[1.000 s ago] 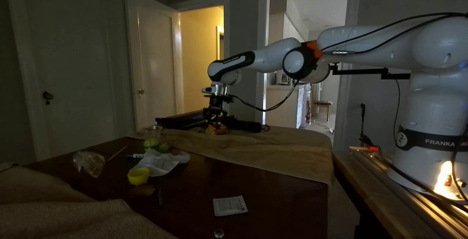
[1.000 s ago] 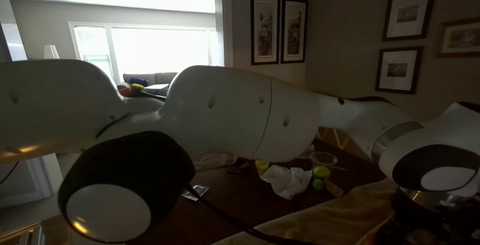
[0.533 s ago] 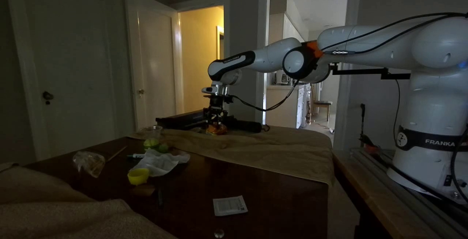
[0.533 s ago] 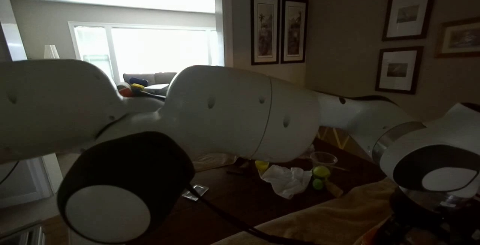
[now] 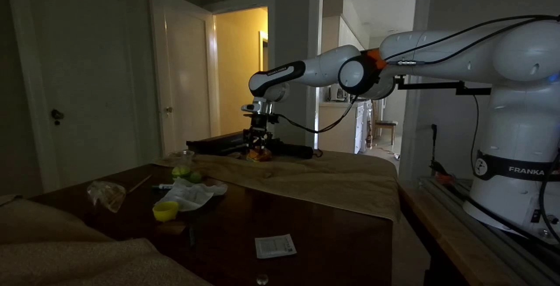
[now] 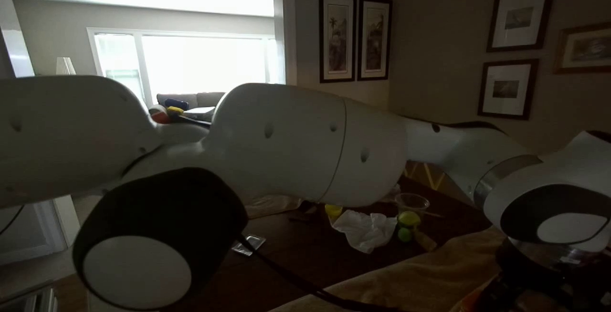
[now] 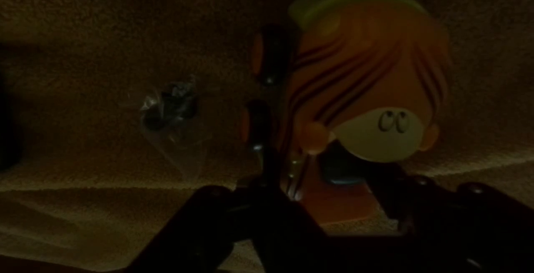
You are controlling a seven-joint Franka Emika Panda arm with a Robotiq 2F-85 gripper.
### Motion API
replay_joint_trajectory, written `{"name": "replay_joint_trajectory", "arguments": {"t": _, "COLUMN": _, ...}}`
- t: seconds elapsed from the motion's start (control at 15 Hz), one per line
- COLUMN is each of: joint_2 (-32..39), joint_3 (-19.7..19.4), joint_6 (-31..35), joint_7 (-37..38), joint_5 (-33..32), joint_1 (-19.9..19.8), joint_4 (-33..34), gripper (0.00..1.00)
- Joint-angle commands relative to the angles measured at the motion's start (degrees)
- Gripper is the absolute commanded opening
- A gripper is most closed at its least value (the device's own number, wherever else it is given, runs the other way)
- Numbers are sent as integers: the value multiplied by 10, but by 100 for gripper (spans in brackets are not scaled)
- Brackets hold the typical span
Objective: Move the car toy to the right
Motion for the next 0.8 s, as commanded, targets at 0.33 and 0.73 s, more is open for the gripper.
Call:
{"name": "replay_joint_trajectory", "arguments": {"t": 0.33, "joint_2": 3, "joint_3": -10, "joint_6": 1, "joint_7": 18, "joint_5": 9, "joint_1": 4, "joint_4": 4, "gripper": 95}}
{"name": "replay_joint_trajectory", "arguments": {"t": 0.73, "joint_2": 5, "joint_3": -14, "joint_6": 1, "joint_7": 22, "joint_5": 7, "joint_1": 2, "joint_4": 10, "gripper": 100}}
